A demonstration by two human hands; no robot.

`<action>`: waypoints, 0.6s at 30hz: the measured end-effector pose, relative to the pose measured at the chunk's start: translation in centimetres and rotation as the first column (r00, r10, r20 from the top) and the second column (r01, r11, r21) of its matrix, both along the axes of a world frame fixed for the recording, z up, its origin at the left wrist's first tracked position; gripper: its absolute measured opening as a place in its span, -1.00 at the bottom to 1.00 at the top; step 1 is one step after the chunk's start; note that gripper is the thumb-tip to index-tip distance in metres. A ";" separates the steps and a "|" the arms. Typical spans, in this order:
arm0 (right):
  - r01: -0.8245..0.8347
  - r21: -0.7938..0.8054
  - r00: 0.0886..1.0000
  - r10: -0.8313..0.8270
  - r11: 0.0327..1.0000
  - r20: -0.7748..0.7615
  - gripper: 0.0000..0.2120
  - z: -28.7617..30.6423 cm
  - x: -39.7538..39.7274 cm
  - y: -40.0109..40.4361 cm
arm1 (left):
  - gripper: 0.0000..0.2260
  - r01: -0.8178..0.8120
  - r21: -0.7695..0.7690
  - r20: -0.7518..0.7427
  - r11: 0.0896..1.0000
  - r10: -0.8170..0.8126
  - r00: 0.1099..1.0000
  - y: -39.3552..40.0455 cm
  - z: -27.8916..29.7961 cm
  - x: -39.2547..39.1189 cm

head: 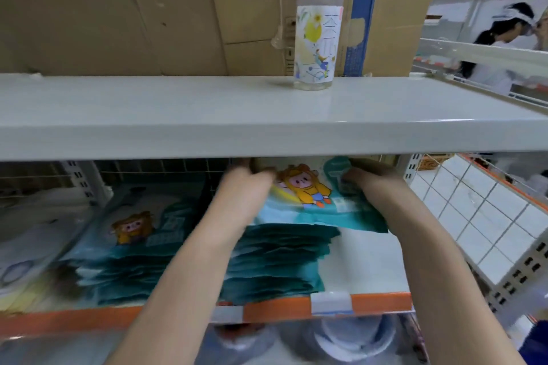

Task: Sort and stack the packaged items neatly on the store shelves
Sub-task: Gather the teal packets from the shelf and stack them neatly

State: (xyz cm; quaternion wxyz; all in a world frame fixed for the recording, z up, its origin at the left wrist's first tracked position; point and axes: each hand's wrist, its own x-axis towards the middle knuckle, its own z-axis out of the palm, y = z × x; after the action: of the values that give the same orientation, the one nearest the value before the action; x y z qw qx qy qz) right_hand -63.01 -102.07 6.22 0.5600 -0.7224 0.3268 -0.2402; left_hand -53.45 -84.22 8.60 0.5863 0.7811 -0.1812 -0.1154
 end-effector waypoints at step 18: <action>-0.433 -0.287 0.833 0.258 0.854 -0.489 -0.60 -1.7 14.4 19.2 | -0.54 -0.211 0.305 0.053 0.929 0.205 0.977 17.2 -8.0 16.6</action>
State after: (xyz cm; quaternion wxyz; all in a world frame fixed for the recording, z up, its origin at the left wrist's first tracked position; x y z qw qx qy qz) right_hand -48.61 -82.83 4.48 0.3540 -0.9009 0.2500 -0.0255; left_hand -36.82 -66.97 0.64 0.4641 0.8790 -0.0830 -0.0717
